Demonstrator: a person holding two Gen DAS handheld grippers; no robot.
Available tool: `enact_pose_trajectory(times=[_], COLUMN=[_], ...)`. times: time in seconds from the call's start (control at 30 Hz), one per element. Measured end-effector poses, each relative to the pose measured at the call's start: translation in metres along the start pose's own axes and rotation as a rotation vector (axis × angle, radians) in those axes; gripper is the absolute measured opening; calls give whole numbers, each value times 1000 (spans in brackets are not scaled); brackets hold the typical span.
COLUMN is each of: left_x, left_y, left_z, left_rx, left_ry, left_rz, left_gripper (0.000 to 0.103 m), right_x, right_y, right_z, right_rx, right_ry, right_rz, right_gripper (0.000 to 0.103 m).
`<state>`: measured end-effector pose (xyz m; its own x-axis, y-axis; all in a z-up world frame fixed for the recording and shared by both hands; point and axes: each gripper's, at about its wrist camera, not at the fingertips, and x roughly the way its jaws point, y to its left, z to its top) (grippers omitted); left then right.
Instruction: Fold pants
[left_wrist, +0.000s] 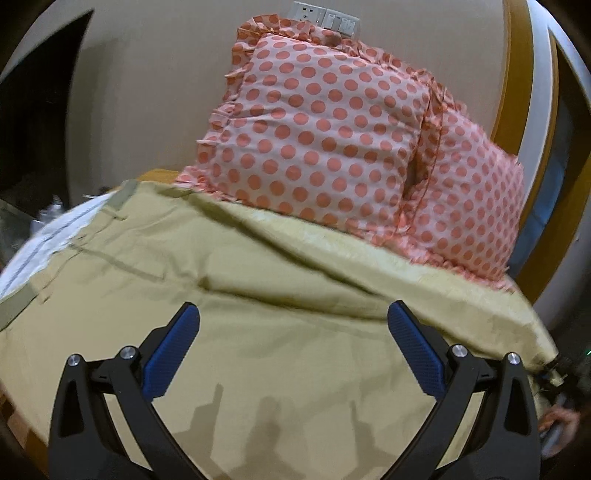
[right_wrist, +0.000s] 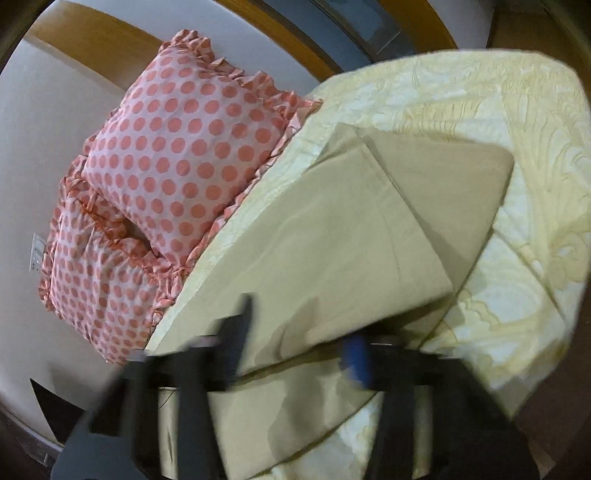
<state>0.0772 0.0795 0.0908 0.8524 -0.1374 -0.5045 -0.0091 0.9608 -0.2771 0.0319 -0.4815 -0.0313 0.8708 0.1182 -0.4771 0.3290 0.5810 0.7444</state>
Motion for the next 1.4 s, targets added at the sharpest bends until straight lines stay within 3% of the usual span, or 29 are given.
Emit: enact_pose_trajectory(times=[0.07,0.2,0.43,0.5,0.53,0.57,0.6,0.63,0.67,0.77,0.87,0.93,1.03,1.2,1.4], left_x=[18,69,166,189,200,207,210,211,207,164,87,25,-32,-63,-67], left_y=[8,24,65,77,85,91,96,102,104,91,75,66,63,65,69], left_z=[19,51,76,80,80,81,80,80,79,81,73,47,-7,-73,-95], left_rx=[-39,-86,-247,-298,-331,-354,-374,-392,-404,-318,-242,-187,-161,-196,-221], left_ry=[15,87,270,312,334,340,341,340,332,253,136,81,74,117,118], left_rz=[-22,32,121,142,152,153,146,135,121,117,92,85,122,172,171], left_gripper=[101,100,72,62,48,24,12,7,5,4,4,5,6,5,4], right_x=[-4,-24,-16,-13,-11,-8,-6,-4,-2,-8,-29,-37,-32,-27,-36], right_y=[-1,14,8,9,10,11,14,17,23,32,28,13,-14,-51,-53], right_z=[9,22,26,29,31,36,40,45,51,62,66,62,53,41,39], right_rx=[-7,-84,-88,-96,-99,-105,-115,-128,-150,-172,-180,-177,-140,-49,-54], right_ry=[-40,-148,-137,-131,-127,-121,-118,-115,-116,-136,-171,-164,-114,-66,-82], right_rz=[52,119,118,116,119,124,125,128,130,147,154,118,62,26,13], right_gripper=[1,1,1,1,1,1,1,1,1,1,1,1,1,1,1])
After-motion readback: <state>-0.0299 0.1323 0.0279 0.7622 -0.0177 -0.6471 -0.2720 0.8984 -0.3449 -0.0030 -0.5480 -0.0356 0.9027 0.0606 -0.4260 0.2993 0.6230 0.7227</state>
